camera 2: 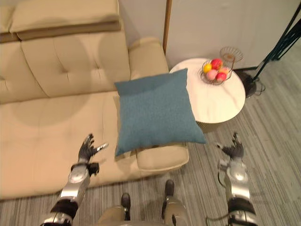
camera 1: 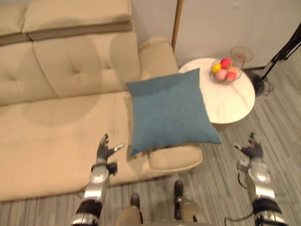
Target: Pick up cushions and gather them together orderly.
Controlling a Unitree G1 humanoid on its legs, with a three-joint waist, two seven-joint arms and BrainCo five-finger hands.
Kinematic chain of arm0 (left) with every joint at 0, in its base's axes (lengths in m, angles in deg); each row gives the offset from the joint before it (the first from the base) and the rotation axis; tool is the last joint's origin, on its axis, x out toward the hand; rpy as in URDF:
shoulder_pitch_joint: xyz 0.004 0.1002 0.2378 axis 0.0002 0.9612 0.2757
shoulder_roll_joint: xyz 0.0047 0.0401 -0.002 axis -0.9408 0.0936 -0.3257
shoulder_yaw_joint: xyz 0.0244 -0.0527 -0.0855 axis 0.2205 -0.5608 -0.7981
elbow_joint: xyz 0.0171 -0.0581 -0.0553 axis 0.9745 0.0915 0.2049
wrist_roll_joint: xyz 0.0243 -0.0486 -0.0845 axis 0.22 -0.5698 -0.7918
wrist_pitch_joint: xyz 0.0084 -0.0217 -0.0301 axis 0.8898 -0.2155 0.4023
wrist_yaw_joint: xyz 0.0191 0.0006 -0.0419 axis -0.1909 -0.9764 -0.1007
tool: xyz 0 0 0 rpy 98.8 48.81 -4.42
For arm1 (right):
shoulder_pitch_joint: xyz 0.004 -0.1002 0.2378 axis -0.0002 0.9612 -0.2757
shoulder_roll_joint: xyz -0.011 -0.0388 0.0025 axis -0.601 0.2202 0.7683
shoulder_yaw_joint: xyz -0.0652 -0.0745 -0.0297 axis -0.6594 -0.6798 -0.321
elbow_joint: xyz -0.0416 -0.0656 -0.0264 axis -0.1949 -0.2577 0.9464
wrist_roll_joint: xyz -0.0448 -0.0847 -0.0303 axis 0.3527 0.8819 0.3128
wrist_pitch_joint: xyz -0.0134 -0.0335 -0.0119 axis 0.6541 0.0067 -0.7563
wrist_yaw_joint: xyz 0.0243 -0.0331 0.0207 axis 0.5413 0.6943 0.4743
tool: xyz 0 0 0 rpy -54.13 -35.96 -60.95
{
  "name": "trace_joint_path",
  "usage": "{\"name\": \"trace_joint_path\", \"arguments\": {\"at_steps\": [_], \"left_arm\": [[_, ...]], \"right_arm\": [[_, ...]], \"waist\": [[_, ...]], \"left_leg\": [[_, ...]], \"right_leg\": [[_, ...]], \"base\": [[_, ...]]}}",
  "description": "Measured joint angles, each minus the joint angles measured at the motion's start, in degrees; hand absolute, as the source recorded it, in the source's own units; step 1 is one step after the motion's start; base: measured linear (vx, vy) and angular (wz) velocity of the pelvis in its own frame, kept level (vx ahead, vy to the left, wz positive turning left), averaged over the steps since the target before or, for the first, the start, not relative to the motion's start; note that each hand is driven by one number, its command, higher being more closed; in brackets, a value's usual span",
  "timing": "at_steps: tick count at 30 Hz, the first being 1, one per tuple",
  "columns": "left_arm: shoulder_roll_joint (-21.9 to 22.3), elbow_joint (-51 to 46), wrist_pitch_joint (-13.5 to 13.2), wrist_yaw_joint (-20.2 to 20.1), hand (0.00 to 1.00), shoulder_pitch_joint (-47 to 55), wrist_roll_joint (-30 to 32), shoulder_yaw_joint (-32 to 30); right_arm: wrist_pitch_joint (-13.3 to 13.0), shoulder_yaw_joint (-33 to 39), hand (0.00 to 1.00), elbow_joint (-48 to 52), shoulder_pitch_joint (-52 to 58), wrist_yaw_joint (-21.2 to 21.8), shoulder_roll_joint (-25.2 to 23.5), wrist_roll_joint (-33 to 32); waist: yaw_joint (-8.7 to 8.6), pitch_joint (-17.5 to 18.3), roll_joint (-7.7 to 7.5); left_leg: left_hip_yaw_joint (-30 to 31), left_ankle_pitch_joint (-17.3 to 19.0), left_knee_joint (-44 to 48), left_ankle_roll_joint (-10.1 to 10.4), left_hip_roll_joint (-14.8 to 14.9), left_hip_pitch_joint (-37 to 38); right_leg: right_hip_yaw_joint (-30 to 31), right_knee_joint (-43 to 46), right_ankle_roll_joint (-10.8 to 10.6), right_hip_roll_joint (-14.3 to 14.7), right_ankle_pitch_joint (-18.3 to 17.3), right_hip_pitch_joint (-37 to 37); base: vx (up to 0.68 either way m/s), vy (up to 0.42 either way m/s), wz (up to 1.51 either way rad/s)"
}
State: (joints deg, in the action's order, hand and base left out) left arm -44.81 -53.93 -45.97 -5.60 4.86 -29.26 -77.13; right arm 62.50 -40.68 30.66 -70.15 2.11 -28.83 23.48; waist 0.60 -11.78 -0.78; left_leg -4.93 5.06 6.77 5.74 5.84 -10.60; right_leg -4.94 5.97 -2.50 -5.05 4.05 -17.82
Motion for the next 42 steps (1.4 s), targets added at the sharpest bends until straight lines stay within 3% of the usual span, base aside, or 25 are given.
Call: {"name": "trace_joint_path", "arguments": {"at_steps": [2,5,8,9,10,13,21,27,31,36,41,42], "left_arm": [[-0.1,3.52,-0.16,1.14,0.0,-7.66,-1.92,1.05],[-0.5,7.17,-0.45,2.07,0.0,-15.57,-4.05,2.34],[-0.47,12.47,-0.59,3.71,0.0,-26.28,-7.21,3.58],[-0.14,14.79,-0.77,4.08,1.0,-29.92,-8.58,4.64],[0.64,16.58,-0.81,4.37,1.0,-32.55,-9.57,4.94],[2.35,19.89,-0.91,5.64,1.0,-36.25,-12.01,5.93],[-1.12,16.75,-2.17,7.14,1.0,-36.42,-13.18,6.09],[-2.67,2.79,-2.18,8.88,1.0,-30.61,-13.05,6.33],[-2.22,-12.75,-2.31,9.89,1.0,-18.08,-11.79,7.32],[-0.92,-23.82,-2.41,10.02,1.0,-2.87,-10.19,7.37],[2.23,-34.43,-2.67,9.79,1.0,15.38,-9.32,7.31],[2.68,-36.62,-3.34,9.74,1.0,19.43,-9.31,7.3]], "right_arm": [[-0.04,-4.49,0.0,-3.32,-9.86,-0.71,0.07,-0.25],[0.1,-7.0,0.0,-8.05,-19.49,-1.38,0.14,-0.97],[1.08,-9.26,0.0,-13.88,-30.5,-3.57,0.1,-2.58],[1.16,-10.2,0.0,-15.66,-33.59,-3.95,-0.14,-3.07],[1.18,-11.04,1.0,-17.07,-35.72,-4.65,-0.41,-4.03],[1.35,-13.74,1.0,-18.11,-39.18,-5.25,-2.26,-4.7],[0.92,-20.42,1.0,-9.3,-37.76,-5.94,-2.22,-4.57],[0.81,-21.91,1.0,7.33,-26.13,-6.01,-1.78,-3.6],[0.55,-21.91,1.0,20.76,-13.07,-6.14,-2.62,-1.81],[-0.48,-22.26,1.0,34.11,-0.54,-5.55,-5.66,-1.79],[-3.22,-24.43,1.0,43.77,10.58,-1.99,-9.47,-1.85],[-4.27,-25.36,1.0,44.88,12.3,-1.04,-9.96,-1.82]], "waist": [[0.18,-2.92,0.02],[0.21,-5.4,0.06],[0.12,-10.08,0.01],[-0.01,-11.3,-0.01],[-0.29,-11.77,-0.02],[-1.78,-12.33,-0.01],[-2.15,-12.6,0.07],[-2.09,-12.65,0.09],[-2.23,-12.47,0.18],[-2.1,-12.03,0.42],[-0.88,-3.85,1.32],[0.0,-1.83,1.34]], "left_leg": [[0.1,-0.77,0.13,0.32,0.21,-2.03],[0.19,-1.73,0.14,0.45,0.15,-4.4],[0.5,-3.02,0.17,0.54,0.06,-6.37],[0.6,-3.43,0.18,0.52,0.0,-7.1],[0.72,-3.75,0.15,0.64,-0.11,-7.95],[0.83,-4.42,-0.03,0.41,-0.26,-9.65],[-0.19,-5.59,-1.96,1.33,1.27,-10.3],[-1.34,-5.88,-2.79,1.84,1.42,-7.44],[-1.2,-5.73,-2.75,1.89,1.29,-4.34],[-0.8,-5.29,-2.94,1.57,1.52,-0.42],[-2.2,-4.64,-6.29,1.4,2.1,4.26],[-3.02,-4.0,-6.3,1.16,2.21,5.49]], "right_leg": [[-0.12,0.22,0.67,-0.06,0.49,-1.97],[-0.24,0.98,0.95,-0.4,0.94,-4.71],[-0.53,0.94,1.38,-0.69,1.96,-6.14],[-0.59,0.88,1.42,-0.77,2.44,-6.8],[-0.59,0.88,1.43,-0.89,2.73,-7.61],[-0.46,0.81,1.44,-0.97,3.14,-9.31],[0.69,0.71,1.71,0.83,3.71,-11.51],[1.87,-0.17,1.87,1.18,3.82,-9.29],[1.66,-2.35,1.72,1.1,3.71,-4.64],[0.79,-4.54,1.68,1.84,3.68,0.68],[1.12,-6.34,1.52,2.56,3.58,4.17],[1.94,-6.4,1.37,2.8,3.47,4.95]], "base": [[-0.04,-0.011,0.07],[-0.05,-0.015,0.13],[-0.07,-0.007,0.14],[-0.1,-0.007,0.07],[-0.09,-0.006,0.06],[-0.07,-0.012,0.02],[-0.03,-0.064,-0.1],[0.05,-0.018,-0.1],[0.06,0.024,0.09],[0.03,0.002,0.09],[0.03,0.011,-0.08],[0.02,0.015,-0.25]]}}
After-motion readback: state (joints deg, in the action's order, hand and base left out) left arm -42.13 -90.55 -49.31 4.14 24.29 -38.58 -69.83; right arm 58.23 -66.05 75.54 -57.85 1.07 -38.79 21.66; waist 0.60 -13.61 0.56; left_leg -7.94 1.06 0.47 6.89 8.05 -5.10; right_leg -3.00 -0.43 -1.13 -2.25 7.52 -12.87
